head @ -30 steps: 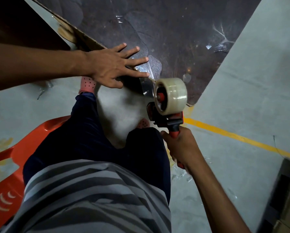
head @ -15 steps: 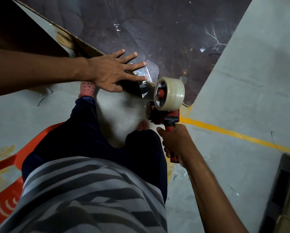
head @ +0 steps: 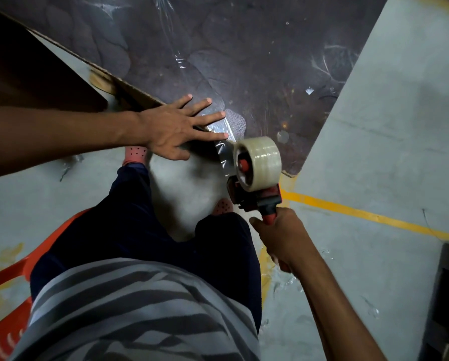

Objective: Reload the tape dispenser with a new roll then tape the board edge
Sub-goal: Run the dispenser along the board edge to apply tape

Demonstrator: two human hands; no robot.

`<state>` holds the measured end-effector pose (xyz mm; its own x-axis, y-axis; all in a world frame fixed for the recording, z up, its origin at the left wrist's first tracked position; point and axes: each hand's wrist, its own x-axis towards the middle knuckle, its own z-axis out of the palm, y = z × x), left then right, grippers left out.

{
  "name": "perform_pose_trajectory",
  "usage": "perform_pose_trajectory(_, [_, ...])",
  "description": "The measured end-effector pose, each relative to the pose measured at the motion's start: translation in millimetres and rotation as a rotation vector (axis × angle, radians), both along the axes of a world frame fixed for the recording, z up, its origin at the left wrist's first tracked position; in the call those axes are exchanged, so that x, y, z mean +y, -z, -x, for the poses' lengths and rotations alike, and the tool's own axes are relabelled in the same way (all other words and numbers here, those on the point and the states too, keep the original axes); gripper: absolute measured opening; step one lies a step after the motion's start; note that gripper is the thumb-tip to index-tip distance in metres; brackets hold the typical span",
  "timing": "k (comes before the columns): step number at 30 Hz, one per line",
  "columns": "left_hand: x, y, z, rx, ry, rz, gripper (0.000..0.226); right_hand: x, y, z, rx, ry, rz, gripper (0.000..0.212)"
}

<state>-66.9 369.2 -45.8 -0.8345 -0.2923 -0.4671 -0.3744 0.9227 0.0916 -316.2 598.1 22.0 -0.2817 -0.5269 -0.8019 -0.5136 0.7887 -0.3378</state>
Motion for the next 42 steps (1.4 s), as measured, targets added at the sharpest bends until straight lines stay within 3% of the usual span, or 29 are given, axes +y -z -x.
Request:
perform_pose_trajectory(4, [-1.6, -1.8, 0.1, 0.01, 0.001, -0.01, 0.104, -15.8, 9.2, -4.0, -0.075, 0.013, -0.023, 0.031])
perform_pose_trajectory(12, [-0.5, -3.3, 1.0, 0.003, 0.0, -0.003, 0.103, -13.7, 6.3, -8.6, -0.173, 0.204, -0.06, 0.034])
perform_pose_trajectory(26, [-0.9, -3.3, 0.7, 0.003, 0.008, 0.001, 0.105, -20.4, 15.3, -7.4, -0.118, 0.042, -0.04, 0.029])
perform_pose_trajectory(36, [1.0, 2.0, 0.4, 0.059, -0.015, 0.038, 0.101, 15.1, 16.2, -11.2, 0.017, 0.093, 0.04, 0.043])
perform_pose_trajectory(42, [3.6, 10.2, -1.5, 0.093, -0.014, 0.052, 0.099, 56.8, 17.8, -17.6, -0.011, 0.181, 0.162, 0.041])
